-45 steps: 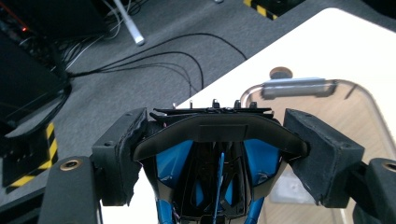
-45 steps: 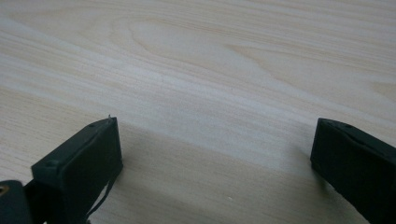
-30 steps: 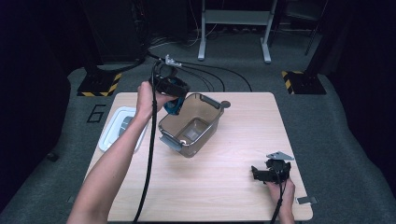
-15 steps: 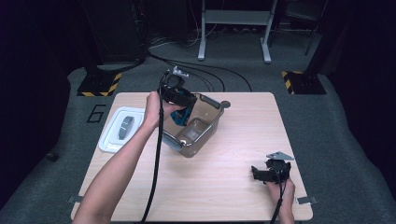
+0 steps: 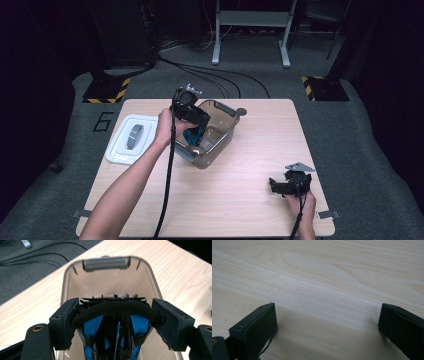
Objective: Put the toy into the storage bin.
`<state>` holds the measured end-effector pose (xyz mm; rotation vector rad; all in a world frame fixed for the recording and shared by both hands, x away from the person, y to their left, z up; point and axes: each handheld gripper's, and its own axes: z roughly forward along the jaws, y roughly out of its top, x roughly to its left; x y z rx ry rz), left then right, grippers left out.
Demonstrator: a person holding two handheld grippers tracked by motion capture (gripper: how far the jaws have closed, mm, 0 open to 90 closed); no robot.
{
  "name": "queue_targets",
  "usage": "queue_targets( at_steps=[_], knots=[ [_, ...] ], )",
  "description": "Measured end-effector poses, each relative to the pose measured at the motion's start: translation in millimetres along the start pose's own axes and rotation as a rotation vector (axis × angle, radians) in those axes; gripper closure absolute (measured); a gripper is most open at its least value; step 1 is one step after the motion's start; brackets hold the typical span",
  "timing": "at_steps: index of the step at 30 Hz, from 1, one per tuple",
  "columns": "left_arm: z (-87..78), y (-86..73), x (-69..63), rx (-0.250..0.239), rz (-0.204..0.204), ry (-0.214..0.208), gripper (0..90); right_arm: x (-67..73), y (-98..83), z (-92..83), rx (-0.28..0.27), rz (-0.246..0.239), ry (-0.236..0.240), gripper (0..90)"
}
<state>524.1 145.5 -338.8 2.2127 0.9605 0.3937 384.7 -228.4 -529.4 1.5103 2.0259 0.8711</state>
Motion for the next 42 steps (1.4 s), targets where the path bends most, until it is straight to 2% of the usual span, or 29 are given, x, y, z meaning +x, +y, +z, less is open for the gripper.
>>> queue_targets(
  at_steps=[5,10,22,30,42],
  knots=[
    [8.8,-12.1,-1.3,0.022,-0.011,-0.002,24.9,0.0,0.0,0.0,0.0,0.0,0.0,1.4],
    [17.7,-24.2,-0.6,0.036,-0.038,-0.007,24.9,0.0,0.0,0.0,0.0,0.0,0.0,1.5],
    [26.9,-36.7,-0.3,0.087,-0.058,-0.012,24.8,0.1,-0.1,0.0,0.0,0.0,0.0,1.5],
    [28.8,-38.5,0.6,0.166,-0.039,-0.033,24.8,0.1,-0.1,0.0,0.0,0.0,0.0,1.5],
    [22.8,-42.7,-2.2,0.222,-0.008,-0.033,24.8,0.0,-0.1,0.0,0.0,-0.001,-0.003,1.5]
  ],
)
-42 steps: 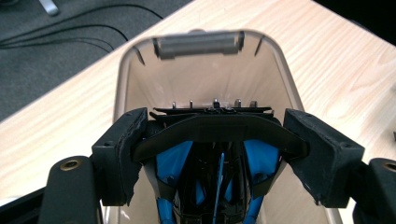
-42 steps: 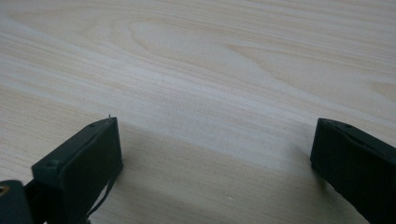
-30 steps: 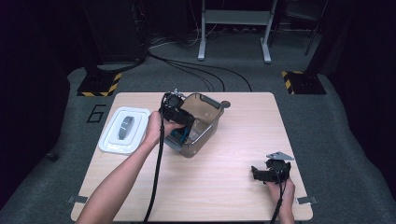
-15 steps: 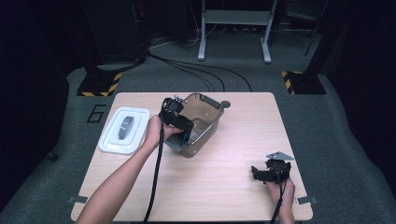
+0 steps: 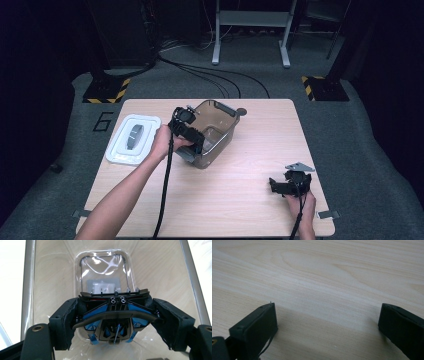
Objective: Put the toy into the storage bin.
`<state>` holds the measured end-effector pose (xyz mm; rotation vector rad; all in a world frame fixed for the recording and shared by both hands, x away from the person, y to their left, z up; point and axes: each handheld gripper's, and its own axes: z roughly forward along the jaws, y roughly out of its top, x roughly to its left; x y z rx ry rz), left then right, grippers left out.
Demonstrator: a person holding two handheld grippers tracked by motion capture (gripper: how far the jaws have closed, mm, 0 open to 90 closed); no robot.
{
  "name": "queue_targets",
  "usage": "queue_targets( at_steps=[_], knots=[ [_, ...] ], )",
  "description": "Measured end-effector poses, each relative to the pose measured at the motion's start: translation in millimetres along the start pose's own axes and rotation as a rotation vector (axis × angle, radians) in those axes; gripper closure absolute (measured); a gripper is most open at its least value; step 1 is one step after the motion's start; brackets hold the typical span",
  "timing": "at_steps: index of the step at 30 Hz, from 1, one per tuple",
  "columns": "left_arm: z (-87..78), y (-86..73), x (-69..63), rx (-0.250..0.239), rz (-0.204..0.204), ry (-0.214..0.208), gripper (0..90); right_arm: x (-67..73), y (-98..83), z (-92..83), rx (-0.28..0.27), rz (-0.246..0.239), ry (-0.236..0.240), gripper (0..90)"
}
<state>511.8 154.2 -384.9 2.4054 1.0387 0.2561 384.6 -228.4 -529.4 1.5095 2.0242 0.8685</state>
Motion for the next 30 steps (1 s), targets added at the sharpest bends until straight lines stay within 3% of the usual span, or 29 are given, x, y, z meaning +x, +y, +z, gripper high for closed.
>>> queue_targets(
  at_steps=[7,16,30],
  knots=[
    [-1.6,-1.3,-2.3,0.038,0.027,-0.004,24.7,0.1,0.0,0.0,0.0,0.0,0.0,1.5],
    [-7.2,-4.1,1.3,0.097,0.031,-0.016,24.5,0.1,0.0,0.0,0.0,0.001,-0.001,1.5],
    [-8.8,-7.2,2.6,0.111,0.021,-0.017,24.3,0.1,-0.1,0.0,0.0,0.0,-0.001,1.5]
  ],
)
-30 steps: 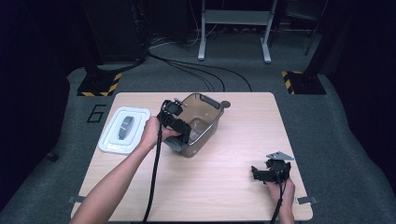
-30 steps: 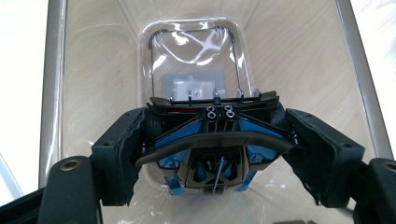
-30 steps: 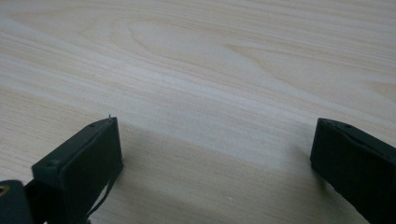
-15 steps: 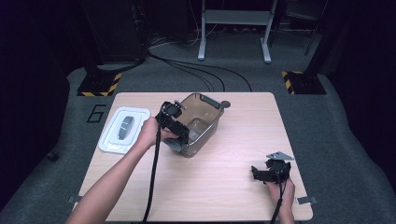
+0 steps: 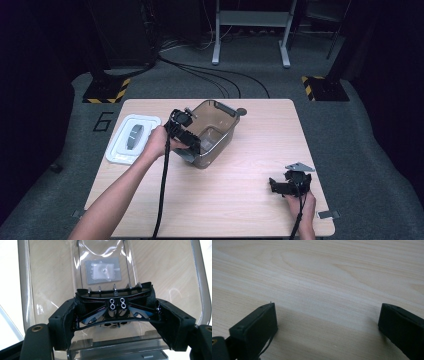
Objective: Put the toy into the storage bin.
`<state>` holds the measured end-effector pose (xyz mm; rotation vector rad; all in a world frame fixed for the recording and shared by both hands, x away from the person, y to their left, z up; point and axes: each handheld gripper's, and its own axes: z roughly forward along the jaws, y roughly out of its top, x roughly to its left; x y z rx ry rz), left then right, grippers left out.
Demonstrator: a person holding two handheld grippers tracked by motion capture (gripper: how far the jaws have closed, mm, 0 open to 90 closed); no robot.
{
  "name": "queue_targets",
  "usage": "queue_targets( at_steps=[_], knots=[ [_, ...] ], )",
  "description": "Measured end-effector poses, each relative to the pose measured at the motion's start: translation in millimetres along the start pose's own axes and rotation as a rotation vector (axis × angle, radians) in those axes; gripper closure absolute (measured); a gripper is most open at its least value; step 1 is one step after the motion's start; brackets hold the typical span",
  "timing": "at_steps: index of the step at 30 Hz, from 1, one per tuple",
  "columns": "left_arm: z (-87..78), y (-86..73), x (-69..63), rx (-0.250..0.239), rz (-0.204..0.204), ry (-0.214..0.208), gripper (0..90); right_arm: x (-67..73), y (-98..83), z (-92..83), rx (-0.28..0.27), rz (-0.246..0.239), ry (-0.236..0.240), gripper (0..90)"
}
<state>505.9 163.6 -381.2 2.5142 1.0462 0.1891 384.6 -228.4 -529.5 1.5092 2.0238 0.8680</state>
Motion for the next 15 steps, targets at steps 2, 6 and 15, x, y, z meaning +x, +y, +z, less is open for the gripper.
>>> queue_targets(
  at_steps=[2,6,15],
  knots=[
    [0.2,-0.2,0.1,-0.003,0.0,0.001,24.3,0.0,0.0,0.0,0.0,0.001,0.0,1.5],
    [1.0,-0.9,0.3,-0.002,0.002,0.007,24.0,0.0,0.0,0.0,0.0,0.001,0.0,1.5],
    [2.6,-3.5,2.7,-0.001,0.003,0.005,23.7,0.0,0.0,0.0,0.0,0.001,0.0,1.5]
  ],
)
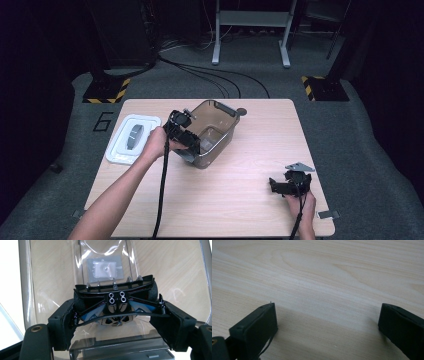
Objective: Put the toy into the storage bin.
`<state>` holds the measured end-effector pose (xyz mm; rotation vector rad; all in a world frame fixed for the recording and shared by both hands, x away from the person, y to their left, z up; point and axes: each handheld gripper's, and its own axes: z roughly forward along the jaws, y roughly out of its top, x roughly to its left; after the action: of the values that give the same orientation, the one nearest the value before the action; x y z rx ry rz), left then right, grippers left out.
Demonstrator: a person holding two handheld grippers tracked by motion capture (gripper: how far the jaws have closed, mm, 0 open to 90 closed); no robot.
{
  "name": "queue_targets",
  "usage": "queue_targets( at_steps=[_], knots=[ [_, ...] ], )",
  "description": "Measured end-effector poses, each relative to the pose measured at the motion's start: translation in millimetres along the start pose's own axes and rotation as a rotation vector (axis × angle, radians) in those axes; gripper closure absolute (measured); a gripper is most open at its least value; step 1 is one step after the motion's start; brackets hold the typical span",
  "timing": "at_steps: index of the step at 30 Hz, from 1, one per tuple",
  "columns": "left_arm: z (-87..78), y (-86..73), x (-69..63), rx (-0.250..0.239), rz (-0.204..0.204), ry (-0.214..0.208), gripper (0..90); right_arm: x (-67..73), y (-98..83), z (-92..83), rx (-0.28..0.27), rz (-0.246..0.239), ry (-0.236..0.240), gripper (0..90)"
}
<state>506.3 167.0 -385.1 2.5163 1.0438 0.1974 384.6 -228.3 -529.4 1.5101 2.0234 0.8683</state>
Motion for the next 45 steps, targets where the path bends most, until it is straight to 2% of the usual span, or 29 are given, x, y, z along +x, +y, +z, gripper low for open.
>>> queue_targets(
  at_steps=[8,13,18,24,32,38,45],
  knots=[
    [-2.9,1.0,-1.7,-0.01,0.017,-0.005,19.7,0.0,0.0,0.0,0.0,0.0,0.0,1.5],
    [-5.9,0.3,-3.6,-0.016,0.014,-0.002,15.3,0.0,0.0,0.0,0.0,0.0,0.0,1.5],
    [-11.0,-0.7,-3.8,-0.021,0.015,-0.004,14.5,0.0,0.0,0.0,0.0,0.0,0.0,1.5],
    [-20.6,-3.7,-4.6,-0.037,0.018,0.004,12.3,0.0,0.0,0.0,0.0,0.0,0.0,1.5],
    [-42.1,-14.8,-2.2,-0.073,0.015,0.018,8.9,0.0,0.0,0.0,0.0,0.0,0.0,1.5],
    [-57.8,-31.6,6.6,-0.106,-0.005,0.036,7.0,0.0,0.0,0.0,0.0,0.0,0.0,1.5],
    [-59.2,-58.0,30.8,-0.12,-0.066,0.08,4.8,0.0,0.0,0.0,0.0,0.0,0.0,1.5]
  ],
)
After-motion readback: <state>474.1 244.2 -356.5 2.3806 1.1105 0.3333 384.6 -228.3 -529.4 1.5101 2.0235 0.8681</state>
